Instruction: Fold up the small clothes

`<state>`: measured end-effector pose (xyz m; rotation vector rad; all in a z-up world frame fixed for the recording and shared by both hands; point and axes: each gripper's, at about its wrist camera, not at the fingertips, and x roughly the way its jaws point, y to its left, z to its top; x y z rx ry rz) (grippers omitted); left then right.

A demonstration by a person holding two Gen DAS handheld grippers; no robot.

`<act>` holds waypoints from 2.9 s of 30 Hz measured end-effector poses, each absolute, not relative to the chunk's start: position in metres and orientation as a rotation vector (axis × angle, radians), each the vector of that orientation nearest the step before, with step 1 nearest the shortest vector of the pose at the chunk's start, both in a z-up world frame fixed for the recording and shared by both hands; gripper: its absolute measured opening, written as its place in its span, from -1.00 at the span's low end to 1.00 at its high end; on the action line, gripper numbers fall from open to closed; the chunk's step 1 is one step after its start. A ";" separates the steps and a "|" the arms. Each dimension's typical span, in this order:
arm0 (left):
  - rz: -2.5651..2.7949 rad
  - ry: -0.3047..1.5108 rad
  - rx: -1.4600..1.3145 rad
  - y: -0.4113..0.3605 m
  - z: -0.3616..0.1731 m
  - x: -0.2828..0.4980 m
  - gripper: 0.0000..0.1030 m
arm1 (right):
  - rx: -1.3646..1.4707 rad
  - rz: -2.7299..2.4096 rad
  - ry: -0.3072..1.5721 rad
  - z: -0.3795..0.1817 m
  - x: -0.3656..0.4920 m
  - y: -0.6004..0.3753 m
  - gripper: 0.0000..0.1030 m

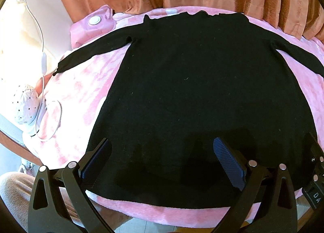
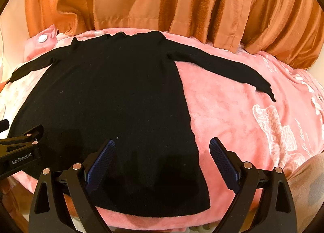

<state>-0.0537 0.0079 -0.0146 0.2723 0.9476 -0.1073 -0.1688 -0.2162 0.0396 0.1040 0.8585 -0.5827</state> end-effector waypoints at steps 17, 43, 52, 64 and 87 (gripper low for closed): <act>-0.107 0.951 0.277 0.005 -0.016 -0.055 0.91 | 0.105 -0.584 0.857 0.039 -0.169 -0.215 0.79; -0.229 0.825 0.081 0.027 0.070 -0.014 0.91 | 0.595 -0.713 0.781 0.108 -0.179 -0.466 0.79; -0.232 0.880 -0.047 0.038 0.053 0.025 0.90 | 0.875 -0.870 0.975 0.020 -0.177 -0.612 0.27; -0.283 0.822 0.010 0.038 0.079 0.049 0.90 | 0.445 -0.329 0.596 0.188 -0.020 -0.450 -0.91; -0.279 1.038 -0.168 -0.025 -0.035 0.266 0.68 | 0.415 -0.445 0.857 0.008 -0.004 -0.381 0.14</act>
